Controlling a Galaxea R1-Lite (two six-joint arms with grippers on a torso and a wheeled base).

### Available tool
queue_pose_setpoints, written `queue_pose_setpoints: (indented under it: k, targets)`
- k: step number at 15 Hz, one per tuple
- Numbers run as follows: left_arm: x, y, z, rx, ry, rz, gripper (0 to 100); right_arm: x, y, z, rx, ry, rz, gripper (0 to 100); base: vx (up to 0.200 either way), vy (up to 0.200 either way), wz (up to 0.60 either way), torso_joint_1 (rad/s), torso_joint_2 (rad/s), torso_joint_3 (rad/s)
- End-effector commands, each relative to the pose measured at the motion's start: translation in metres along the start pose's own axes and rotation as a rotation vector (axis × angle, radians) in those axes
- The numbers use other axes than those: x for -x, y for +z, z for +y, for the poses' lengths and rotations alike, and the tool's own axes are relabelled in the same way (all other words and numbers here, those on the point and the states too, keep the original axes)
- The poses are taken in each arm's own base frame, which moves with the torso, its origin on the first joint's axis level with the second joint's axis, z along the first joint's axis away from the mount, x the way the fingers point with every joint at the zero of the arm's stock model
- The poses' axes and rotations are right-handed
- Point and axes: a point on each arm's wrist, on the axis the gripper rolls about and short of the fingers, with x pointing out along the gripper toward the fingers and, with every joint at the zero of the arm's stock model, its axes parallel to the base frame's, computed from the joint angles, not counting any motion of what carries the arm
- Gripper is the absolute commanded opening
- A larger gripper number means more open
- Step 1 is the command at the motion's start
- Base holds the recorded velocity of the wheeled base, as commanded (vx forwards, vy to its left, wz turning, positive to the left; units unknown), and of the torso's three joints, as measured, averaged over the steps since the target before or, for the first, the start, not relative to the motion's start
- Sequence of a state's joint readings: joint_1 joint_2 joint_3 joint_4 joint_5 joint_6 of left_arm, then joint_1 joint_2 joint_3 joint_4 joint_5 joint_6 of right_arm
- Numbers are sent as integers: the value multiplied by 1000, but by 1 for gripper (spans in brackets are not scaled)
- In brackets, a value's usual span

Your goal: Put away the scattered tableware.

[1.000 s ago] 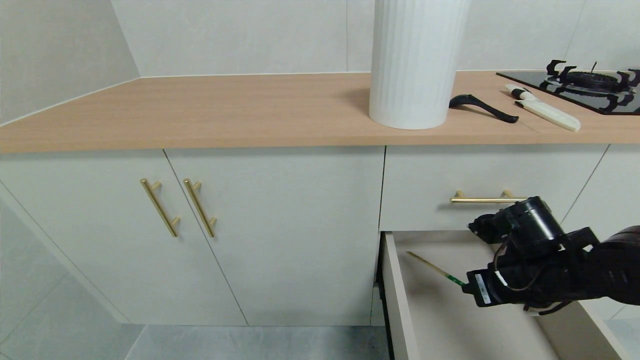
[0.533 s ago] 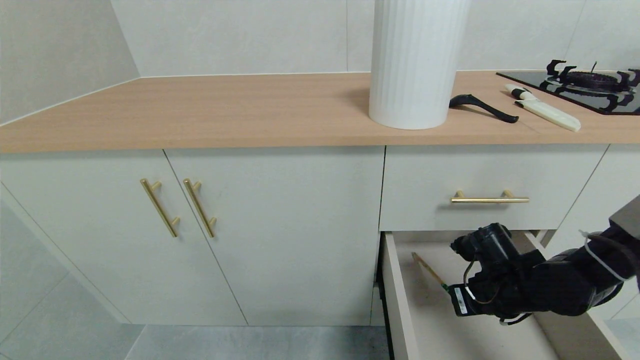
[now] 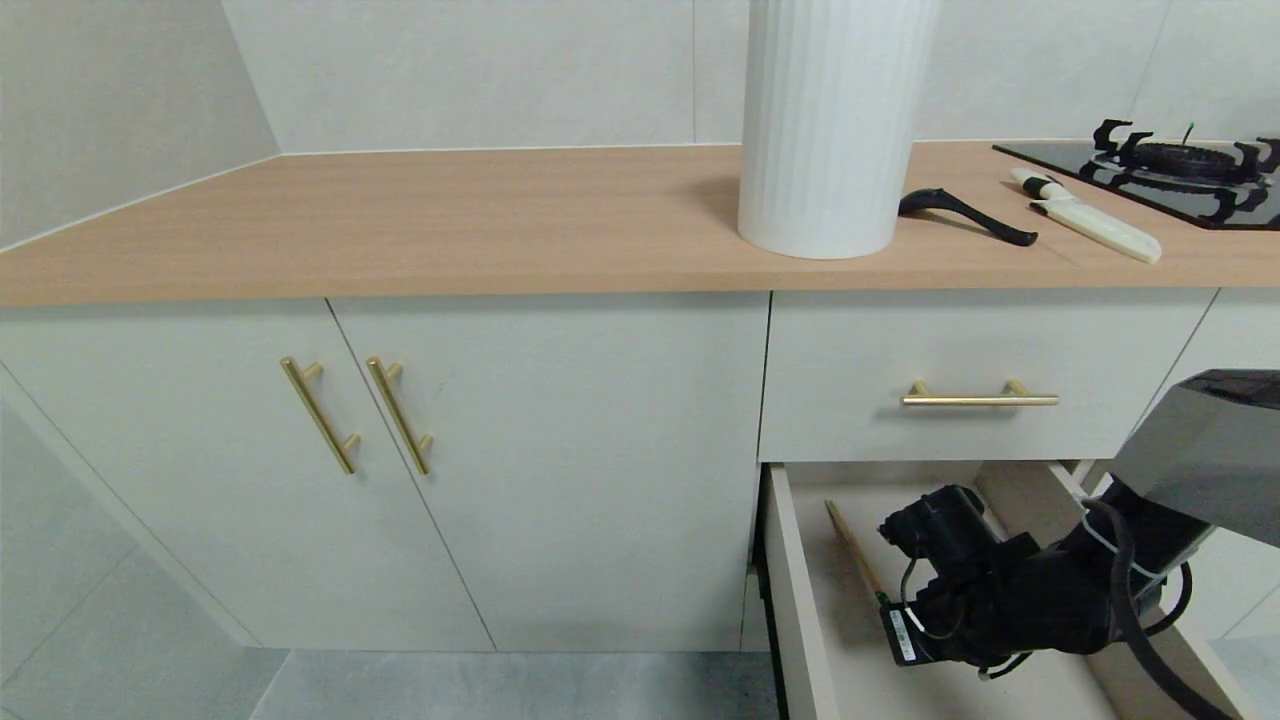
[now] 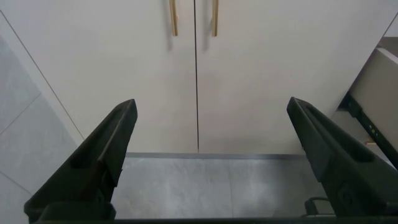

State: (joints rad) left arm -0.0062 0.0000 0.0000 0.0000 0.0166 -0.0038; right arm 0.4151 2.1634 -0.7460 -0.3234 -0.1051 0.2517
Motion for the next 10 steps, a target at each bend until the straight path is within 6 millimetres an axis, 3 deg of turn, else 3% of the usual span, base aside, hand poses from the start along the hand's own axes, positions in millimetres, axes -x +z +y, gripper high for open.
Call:
queue_pose_setpoints:
  k: [1,10]
  targets:
    - [0,0,0,1,0,2,100,-10,-5,0,2,-8,29,0,0,0,0,0,0,0]
    - [0,0,0,1,0,2,100,-16,-4,1,-17,-2,4,0,0,0,0,0,0,0]
